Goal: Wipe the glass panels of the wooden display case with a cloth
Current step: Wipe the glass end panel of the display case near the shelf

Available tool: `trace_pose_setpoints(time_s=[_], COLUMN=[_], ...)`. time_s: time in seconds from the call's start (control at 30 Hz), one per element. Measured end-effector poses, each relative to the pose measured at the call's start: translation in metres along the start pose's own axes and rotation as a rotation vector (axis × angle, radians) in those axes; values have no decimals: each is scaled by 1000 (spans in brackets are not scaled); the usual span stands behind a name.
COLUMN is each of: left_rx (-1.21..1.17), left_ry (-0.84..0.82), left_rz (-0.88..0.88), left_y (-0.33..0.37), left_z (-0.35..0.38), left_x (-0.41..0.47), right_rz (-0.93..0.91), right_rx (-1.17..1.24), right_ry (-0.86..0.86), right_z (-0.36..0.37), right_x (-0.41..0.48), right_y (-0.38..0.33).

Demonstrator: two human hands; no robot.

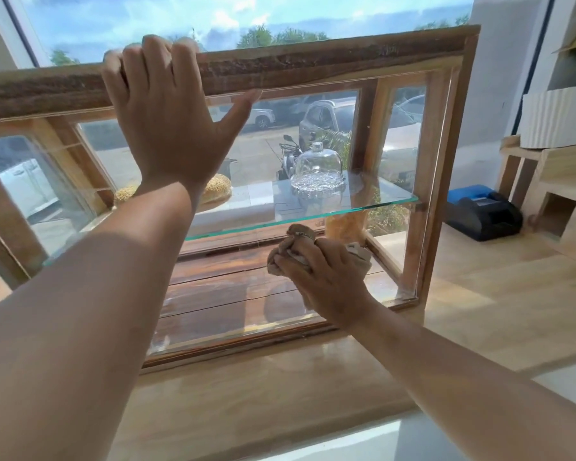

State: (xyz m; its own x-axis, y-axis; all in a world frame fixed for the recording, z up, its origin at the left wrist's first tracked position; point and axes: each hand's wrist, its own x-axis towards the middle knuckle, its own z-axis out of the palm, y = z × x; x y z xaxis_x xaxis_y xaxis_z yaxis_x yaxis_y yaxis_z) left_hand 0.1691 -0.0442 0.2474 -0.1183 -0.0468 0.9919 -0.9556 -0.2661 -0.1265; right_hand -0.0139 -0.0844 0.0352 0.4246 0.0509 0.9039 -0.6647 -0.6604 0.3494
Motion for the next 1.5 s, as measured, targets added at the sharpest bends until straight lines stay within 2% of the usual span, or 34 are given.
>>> trace_pose_setpoints(time_s=[0.07, 0.17, 0.23, 0.37, 0.47, 0.53, 0.63, 0.8, 0.93, 1.1, 1.17, 1.27, 1.4, 1.5], left_rx=[2, 4, -1, 8, 9, 6, -2, -8, -4, 8, 5, -6, -2, -3], left_ry=[27, 13, -3, 40, 63, 70, 75, 54, 63, 73, 64, 50, 69, 68], left_rz=[4, -6, -8, 14, 23, 27, 33, 27, 28, 49, 46, 37, 36, 37], left_y=[1, 2, 3, 1, 1, 1, 1, 1, 0, -1, -2, -2, 0, 0], left_z=[-1, -2, -1, 1, 0, 0, 0, 2, 3, 5, 4, 5, 5, 5], left_x=[0, 1, 1, 1, 1, 1, 1, 1, 1, 0, 0, 1, 0, 0], right_rz=[-163, -471, -560, -426, -294, -282, -397, -663, -603, -465, -456, -561, -801, -815], right_rx=[-9, -97, -169, -195, -131, -48, 14, -151, -194, -86, -19, -33, -158, -199], right_ry=[-84, -263, -271, -164, -85, -57, -154, -342, -343, -93, -74, -175, -369, -387], right_z=[1, -18, -33, -40, -22, -7, 3, -24, -42, -18, -4, 0, -25, -39], right_x=[-17, -46, -50, -9, 28, 32, 7, -39, -14, 38, 31, -1, -28, -12], right_y=[0, 37, 72, 98, 62, 26, 0, 73, 111, 51, 27, 24, 80, 108])
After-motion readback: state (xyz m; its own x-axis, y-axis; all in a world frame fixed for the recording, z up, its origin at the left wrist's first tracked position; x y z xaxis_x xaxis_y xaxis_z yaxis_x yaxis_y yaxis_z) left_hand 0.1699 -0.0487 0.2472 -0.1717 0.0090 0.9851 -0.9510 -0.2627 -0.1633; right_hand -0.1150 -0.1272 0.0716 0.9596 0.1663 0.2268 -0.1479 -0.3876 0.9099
